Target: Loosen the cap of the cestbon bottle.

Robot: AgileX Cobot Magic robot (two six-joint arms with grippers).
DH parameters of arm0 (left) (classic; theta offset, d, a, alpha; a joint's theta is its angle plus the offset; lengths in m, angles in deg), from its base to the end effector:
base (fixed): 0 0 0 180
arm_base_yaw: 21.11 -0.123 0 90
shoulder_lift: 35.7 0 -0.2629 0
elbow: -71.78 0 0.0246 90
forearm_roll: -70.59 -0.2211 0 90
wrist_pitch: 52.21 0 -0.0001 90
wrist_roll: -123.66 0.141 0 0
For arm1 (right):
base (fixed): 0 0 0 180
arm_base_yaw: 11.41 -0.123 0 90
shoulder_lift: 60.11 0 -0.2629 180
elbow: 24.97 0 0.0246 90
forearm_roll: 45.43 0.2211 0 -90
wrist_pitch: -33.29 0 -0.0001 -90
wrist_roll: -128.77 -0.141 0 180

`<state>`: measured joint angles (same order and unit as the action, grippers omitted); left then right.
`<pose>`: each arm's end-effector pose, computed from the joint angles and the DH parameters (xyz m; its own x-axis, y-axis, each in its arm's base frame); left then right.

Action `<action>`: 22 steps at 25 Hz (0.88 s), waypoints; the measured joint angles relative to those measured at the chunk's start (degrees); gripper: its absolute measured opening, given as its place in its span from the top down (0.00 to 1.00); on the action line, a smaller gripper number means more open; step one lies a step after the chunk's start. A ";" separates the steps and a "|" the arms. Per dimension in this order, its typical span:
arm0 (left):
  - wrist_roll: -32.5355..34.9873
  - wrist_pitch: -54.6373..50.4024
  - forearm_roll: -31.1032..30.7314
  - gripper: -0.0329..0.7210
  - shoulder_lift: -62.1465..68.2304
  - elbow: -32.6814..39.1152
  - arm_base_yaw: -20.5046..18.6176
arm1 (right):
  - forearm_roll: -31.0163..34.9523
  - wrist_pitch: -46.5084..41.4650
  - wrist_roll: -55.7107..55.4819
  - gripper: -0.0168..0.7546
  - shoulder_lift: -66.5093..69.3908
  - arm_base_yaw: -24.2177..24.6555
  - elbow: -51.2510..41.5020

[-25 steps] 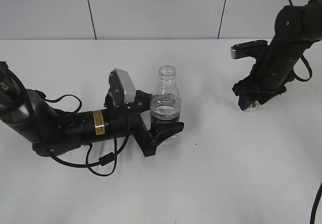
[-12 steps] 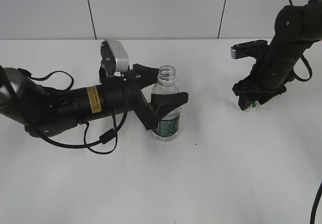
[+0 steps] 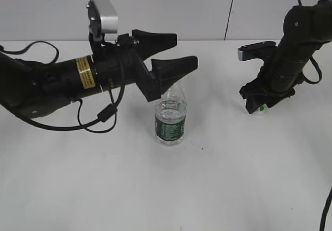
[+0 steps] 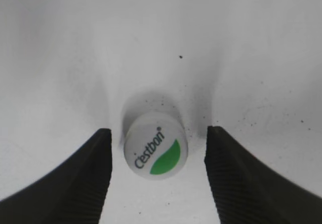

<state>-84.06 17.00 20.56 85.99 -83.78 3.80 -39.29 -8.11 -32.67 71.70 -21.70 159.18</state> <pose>0.3021 -0.2516 0.1824 -0.0266 -0.0516 -0.9983 0.9436 0.3283 -0.0421 0.3842 0.0799 0.0653 -0.8909 -0.4061 -0.2036 -0.4186 0.9079 0.0209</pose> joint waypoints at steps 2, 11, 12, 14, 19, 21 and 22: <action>-1.72 -0.27 0.11 0.24 -2.00 0.00 0.00 | 0.00 0.00 0.02 0.39 0.00 0.00 0.00; -7.04 -18.07 4.65 0.24 -13.37 0.02 0.00 | 0.00 -1.42 -0.89 0.39 -4.43 0.00 0.00; -7.14 -20.80 5.67 0.24 -14.62 0.02 0.00 | 0.00 -2.16 -1.30 0.39 -5.43 0.00 0.00; -7.14 -26.27 8.37 0.24 -16.97 0.02 0.00 | 0.00 -3.79 -2.04 0.38 -7.21 0.00 0.00; -7.70 -47.10 15.53 0.24 -24.90 0.02 0.00 | 0.00 -8.88 -3.05 0.33 -11.44 0.00 0.00; -7.83 -59.33 17.82 0.24 -28.32 -0.95 0.00 | -0.05 -10.76 -3.55 0.33 -12.76 0.00 0.00; -7.90 -64.98 18.46 0.24 -29.94 -2.15 0.00 | -0.05 -11.72 -3.69 0.33 -13.41 0.00 0.00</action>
<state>-91.96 -47.98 39.02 56.04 -85.93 3.80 -39.34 -19.83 -36.36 58.29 -21.70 159.18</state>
